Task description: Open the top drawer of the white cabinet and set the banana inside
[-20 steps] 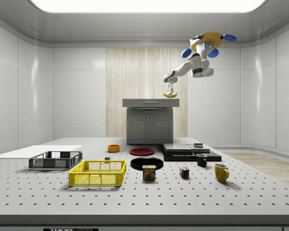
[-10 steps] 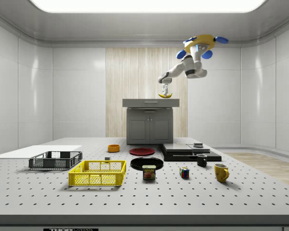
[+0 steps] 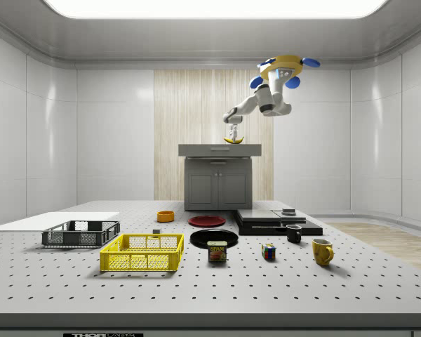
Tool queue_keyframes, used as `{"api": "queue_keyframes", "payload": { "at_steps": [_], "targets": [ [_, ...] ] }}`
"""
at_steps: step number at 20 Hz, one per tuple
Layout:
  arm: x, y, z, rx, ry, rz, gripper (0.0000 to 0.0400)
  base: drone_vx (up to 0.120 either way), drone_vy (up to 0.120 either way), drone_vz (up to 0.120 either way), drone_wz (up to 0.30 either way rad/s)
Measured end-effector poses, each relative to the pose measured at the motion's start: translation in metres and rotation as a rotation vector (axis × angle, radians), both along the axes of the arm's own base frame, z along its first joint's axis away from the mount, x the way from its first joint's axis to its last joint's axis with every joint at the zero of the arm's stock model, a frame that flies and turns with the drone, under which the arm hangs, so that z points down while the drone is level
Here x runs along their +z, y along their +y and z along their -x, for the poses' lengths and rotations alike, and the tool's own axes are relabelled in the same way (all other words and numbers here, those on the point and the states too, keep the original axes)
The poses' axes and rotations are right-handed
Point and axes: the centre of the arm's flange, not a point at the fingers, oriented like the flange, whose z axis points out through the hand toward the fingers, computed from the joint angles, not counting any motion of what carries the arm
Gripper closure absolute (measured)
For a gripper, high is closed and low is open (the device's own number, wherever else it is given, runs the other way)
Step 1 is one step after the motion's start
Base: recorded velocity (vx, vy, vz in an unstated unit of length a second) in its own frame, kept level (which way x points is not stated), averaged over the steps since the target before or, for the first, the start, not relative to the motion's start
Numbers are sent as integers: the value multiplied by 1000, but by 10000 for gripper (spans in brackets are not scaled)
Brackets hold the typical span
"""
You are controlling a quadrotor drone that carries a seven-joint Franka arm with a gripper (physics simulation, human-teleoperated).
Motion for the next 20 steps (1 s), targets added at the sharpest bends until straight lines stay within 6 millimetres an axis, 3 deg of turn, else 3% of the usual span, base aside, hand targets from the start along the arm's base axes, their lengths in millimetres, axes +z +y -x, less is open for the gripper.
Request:
{"api": "queue_keyframes", "payload": {
  "at_steps": [7, 20],
  "targets": [
    [0, 0, 0, 0, 0, 0, 207, 120, -120, 0, 0],
    [39, 0, 0, 0, 0, 0, 207, 3, -3, 0, 0]
  ]
}}
